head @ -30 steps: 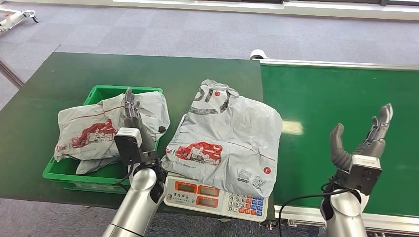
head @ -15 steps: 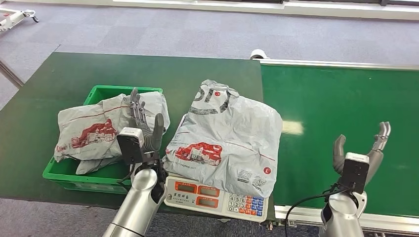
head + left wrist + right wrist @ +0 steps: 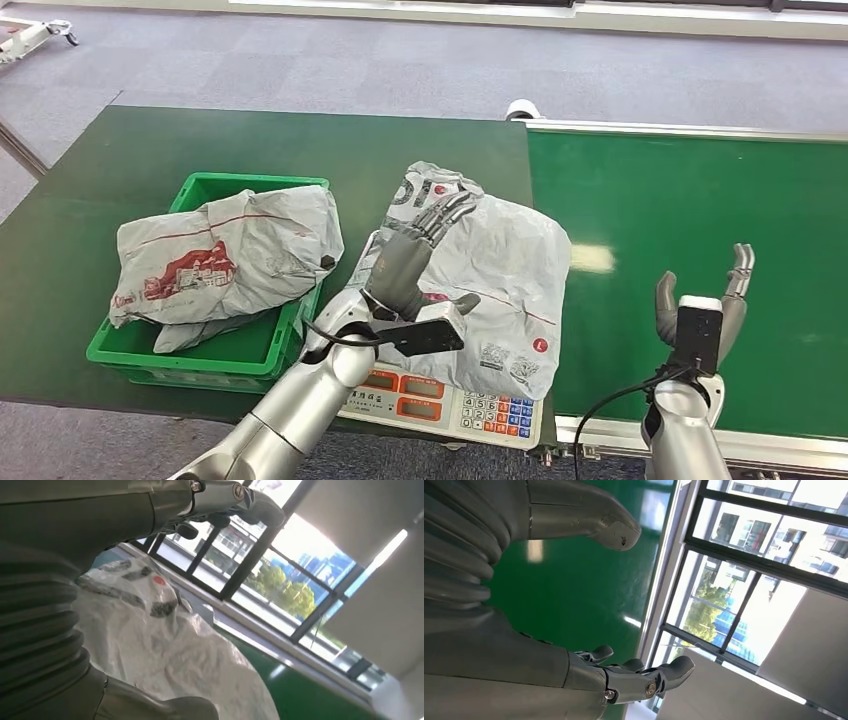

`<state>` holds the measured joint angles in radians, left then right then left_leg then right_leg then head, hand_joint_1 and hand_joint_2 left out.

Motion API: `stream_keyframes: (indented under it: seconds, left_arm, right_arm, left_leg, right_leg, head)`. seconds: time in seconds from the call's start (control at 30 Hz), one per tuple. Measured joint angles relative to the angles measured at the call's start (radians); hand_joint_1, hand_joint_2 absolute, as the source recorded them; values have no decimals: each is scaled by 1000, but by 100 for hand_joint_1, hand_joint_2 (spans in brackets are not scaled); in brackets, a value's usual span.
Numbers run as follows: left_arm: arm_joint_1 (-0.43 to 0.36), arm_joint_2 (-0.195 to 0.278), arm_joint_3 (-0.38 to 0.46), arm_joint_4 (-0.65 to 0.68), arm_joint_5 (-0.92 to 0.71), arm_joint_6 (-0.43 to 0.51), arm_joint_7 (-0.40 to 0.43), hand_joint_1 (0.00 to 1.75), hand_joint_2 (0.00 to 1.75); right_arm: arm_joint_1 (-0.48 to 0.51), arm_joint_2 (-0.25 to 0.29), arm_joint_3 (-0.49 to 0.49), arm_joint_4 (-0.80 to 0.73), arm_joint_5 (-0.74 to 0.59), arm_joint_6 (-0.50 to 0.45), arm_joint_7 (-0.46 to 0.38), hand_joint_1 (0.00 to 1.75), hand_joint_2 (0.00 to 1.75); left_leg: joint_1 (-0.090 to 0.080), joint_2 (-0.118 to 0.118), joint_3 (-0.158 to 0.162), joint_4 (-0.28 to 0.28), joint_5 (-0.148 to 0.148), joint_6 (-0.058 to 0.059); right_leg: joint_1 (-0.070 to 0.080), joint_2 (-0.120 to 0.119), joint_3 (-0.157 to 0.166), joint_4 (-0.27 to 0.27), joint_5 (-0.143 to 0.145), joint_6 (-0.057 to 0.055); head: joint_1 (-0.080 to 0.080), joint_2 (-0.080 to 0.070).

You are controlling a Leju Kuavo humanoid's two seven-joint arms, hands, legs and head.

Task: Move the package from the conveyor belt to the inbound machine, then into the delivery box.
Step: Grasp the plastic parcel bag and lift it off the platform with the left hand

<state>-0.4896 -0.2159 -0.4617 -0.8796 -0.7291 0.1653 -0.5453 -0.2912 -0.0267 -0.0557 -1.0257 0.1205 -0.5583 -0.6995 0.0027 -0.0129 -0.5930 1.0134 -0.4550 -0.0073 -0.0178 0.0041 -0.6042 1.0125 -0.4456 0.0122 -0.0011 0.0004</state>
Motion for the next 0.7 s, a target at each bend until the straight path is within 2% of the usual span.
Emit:
stream_keyframes:
  seconds: [0.1, 0.37, 0.53, 0.57, 0.67, 0.7]
  left_arm:
    - [-21, -3, -41, 27, -60, -90, 59, 0, 175]
    - [-63, -14, -100, 153, -139, -236, 191, 0, 175]
    - [-83, -23, -106, 249, -145, -254, 233, 0, 175]
    - [-87, -24, -106, 261, -142, -253, 233, 34, 175]
    - [-100, -25, -106, 291, -136, -257, 241, 164, 175]
    - [-103, -25, -106, 298, -136, -259, 245, 173, 175]
  right_arm:
    - [-2, 0, 0, 9, 5, 7, 0, 0, 175]
    - [-11, 0, -1, 40, 20, 17, 0, 0, 175]
    - [-15, 0, -4, 59, 17, 26, 0, 0, 175]
    - [-16, 0, -5, 61, 15, 29, 0, 0, 175]
    - [-17, 0, -9, 66, 6, 38, 0, 0, 175]
    - [-17, 0, -10, 67, 3, 40, 0, 0, 175]
  left_leg:
    - [0, 0, 0, 0, 0, 0]
    - [0, 1, 0, 0, 0, 0]
    - [0, 0, 0, 0, 0, 0]
    - [0, 0, 0, 0, 0, 0]
    - [0, 0, 0, 0, 0, 0]
    - [0, 0, 0, 0, 0, 0]
  right_leg:
    - [0, 0, 0, 0, 0, 0]
    - [0, 0, 0, 0, 0, 0]
    - [0, 0, 0, 0, 0, 0]
    - [0, 0, 0, 0, 0, 0]
    - [0, 0, 0, 0, 0, 0]
    - [0, 0, 0, 0, 0, 0]
  head:
    - [0, 0]
    - [0, 0]
    - [0, 0]
    - [0, 0]
    - [0, 0]
    - [0, 0]
